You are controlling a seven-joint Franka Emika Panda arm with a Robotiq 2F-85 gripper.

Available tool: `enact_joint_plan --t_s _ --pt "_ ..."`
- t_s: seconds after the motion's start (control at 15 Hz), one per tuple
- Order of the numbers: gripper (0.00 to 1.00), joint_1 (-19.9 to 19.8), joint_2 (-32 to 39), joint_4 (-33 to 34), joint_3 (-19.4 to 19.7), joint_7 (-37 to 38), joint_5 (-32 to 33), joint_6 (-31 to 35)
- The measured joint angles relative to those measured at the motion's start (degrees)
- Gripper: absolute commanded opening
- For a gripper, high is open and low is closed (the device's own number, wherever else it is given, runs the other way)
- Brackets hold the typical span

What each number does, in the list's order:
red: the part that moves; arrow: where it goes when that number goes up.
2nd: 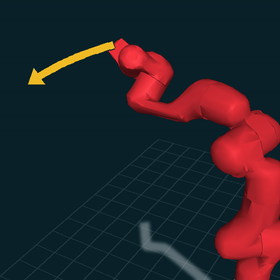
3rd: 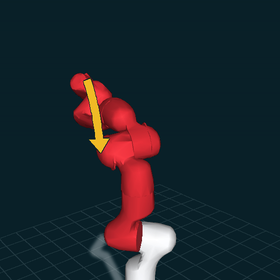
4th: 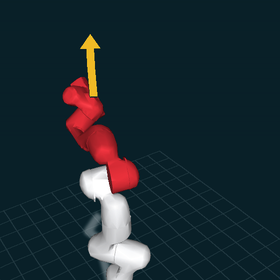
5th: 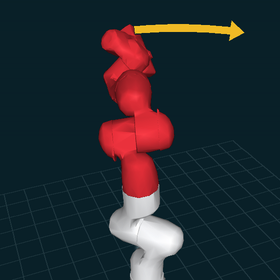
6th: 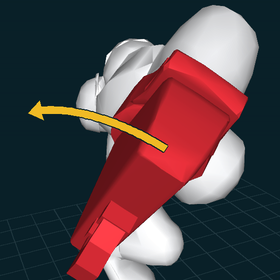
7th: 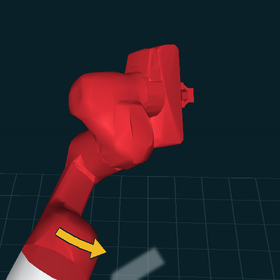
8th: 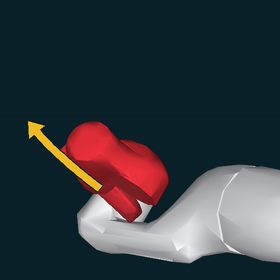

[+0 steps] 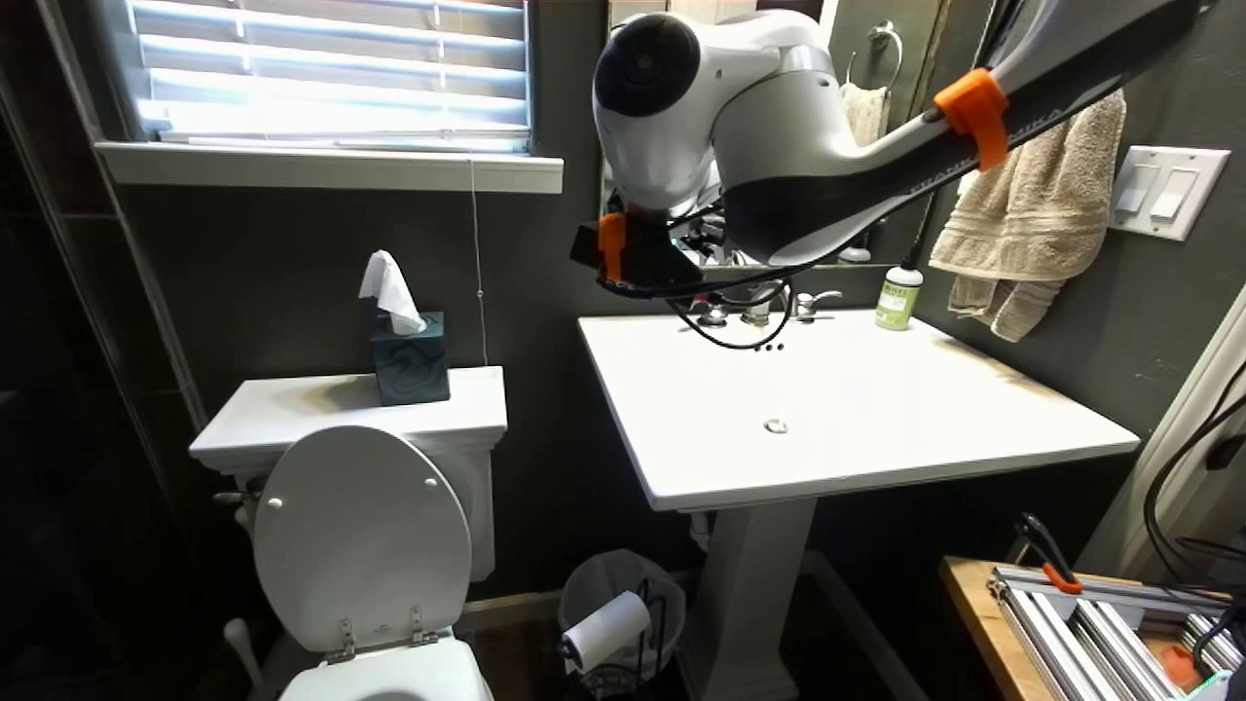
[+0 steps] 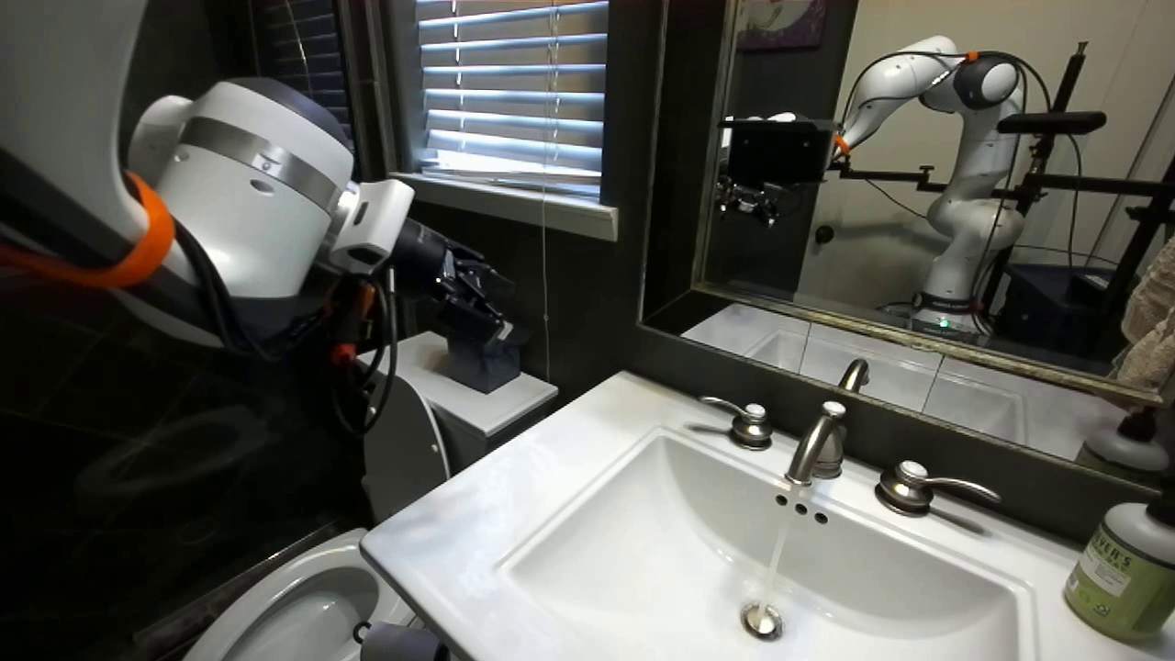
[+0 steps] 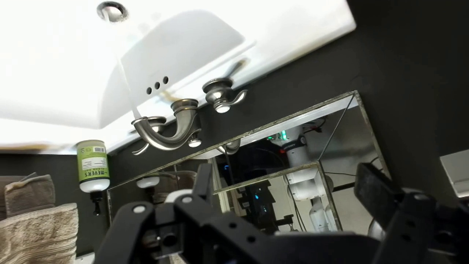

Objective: Turn off the water

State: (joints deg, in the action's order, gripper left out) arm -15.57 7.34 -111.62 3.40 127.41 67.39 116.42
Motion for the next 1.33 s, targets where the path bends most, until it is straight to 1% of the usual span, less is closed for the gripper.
enact_joint_plan --t_s 0.27,0.6,0.93,1.33 --pt "1.0 2.3 5.7 5.0 3.1 3.2 0.0 -3.3" --pt "1.0 2.3 12.5 11.6 7.1 3.7 0.0 -6.0" --pt "1.0 0.8 18.1 16.1 10.5 3.4 -0.1 -7.4" --pt "1.0 -2.1 25.1 21.1 11.7 3.1 -0.6 -7.4"
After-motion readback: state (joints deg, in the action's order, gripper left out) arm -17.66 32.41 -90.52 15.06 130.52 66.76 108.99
